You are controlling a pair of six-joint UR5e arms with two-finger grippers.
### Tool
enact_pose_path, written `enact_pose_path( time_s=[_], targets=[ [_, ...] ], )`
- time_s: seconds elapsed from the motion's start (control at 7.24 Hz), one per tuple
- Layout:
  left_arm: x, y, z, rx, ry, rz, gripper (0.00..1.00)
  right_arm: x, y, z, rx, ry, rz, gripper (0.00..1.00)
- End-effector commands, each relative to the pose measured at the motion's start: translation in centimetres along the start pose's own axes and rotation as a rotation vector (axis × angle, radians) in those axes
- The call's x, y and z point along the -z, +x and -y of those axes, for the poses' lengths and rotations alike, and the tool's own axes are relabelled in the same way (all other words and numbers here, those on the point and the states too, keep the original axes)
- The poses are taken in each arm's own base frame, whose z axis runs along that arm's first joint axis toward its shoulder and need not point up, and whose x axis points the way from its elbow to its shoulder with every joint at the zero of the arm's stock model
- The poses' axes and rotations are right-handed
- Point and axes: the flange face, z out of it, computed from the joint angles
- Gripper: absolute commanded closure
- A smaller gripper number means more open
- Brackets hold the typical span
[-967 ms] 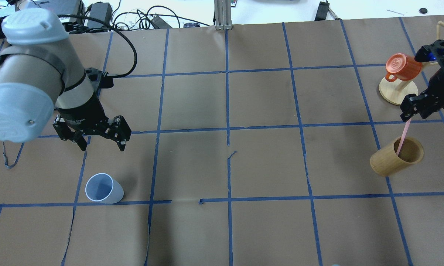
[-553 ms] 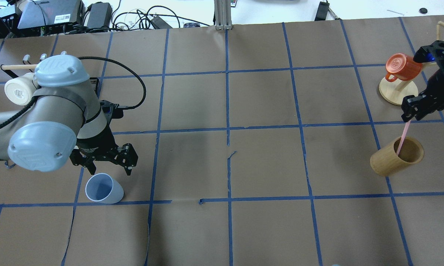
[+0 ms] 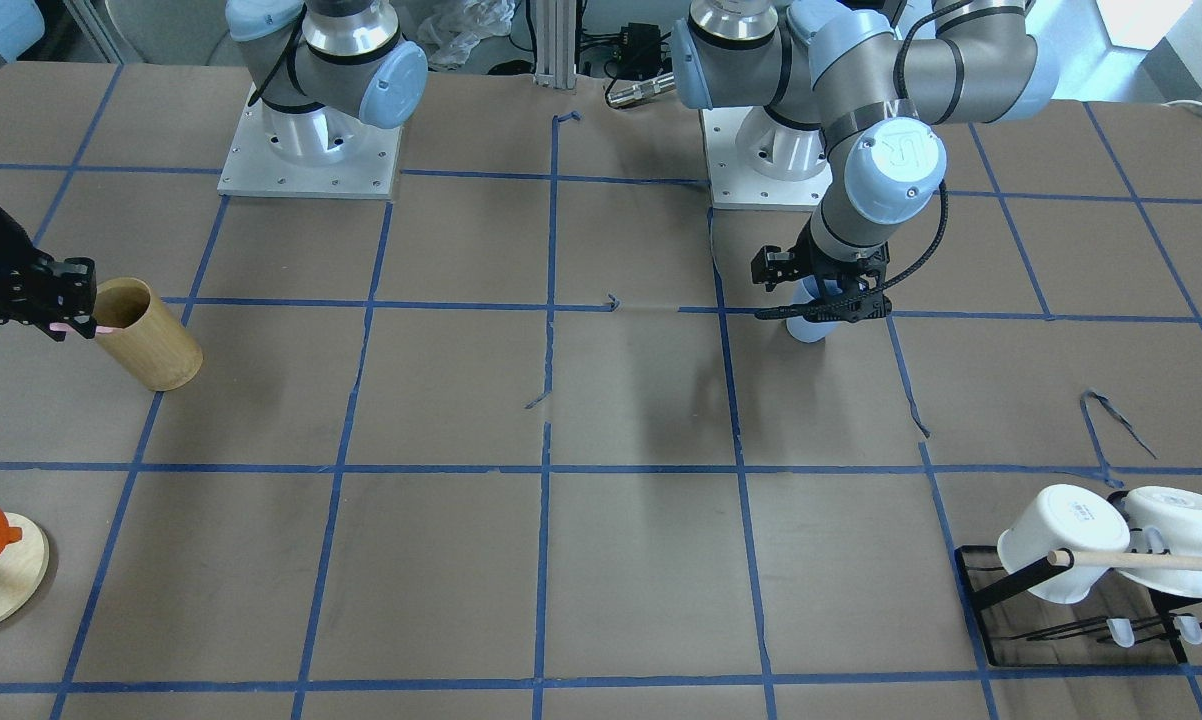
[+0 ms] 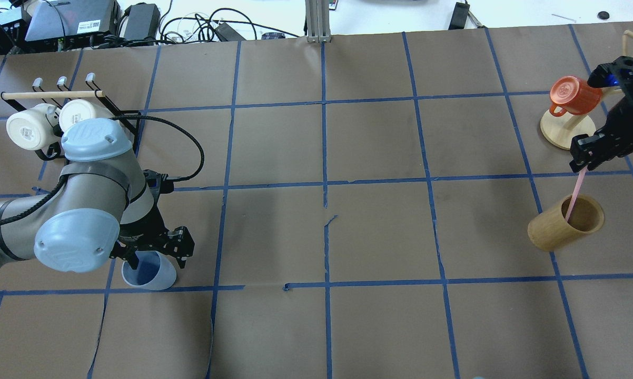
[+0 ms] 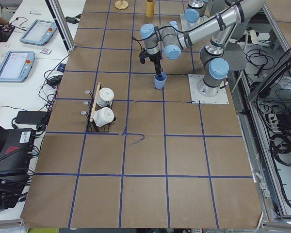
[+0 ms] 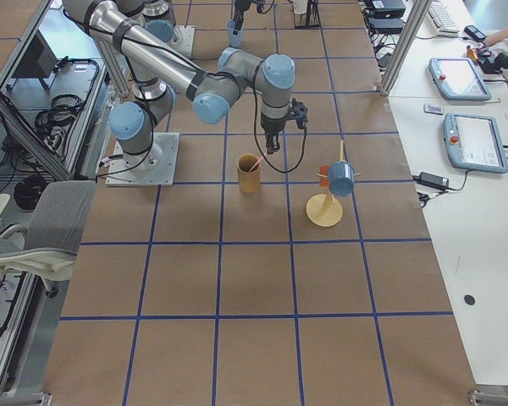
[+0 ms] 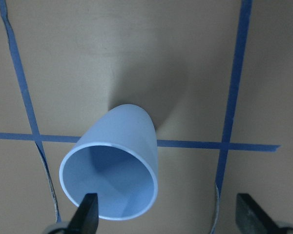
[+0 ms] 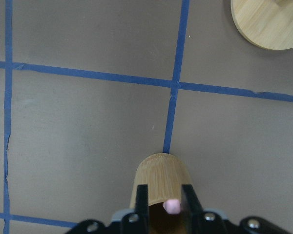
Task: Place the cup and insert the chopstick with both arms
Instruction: 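Grasp the light blue cup with left gripper while right grasps the chopstick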
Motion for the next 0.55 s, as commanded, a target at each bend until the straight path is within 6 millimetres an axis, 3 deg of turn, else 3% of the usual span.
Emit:
enact_pose_path(
  time_s=[0.0,0.14,0.41],
  targets=[
    [-1.52,0.21,-0.38,0.000,-0.019,-0.004,0.72,-0.11,0.13,0.07,0.002,-0.002,-0.007,0.68],
    [-1.31,0.19,-0.33,0.001,-0.013,-0.005,1.00,-0.18,0.16,0.14,0.004,0.002,-0.008,0.68],
    [-0.69,0.08,-0.18,0.004,0.005,-0.002,1.00,0.13,0.14,0.17,-0.006,0.001,-0.004,0.78]
  ],
)
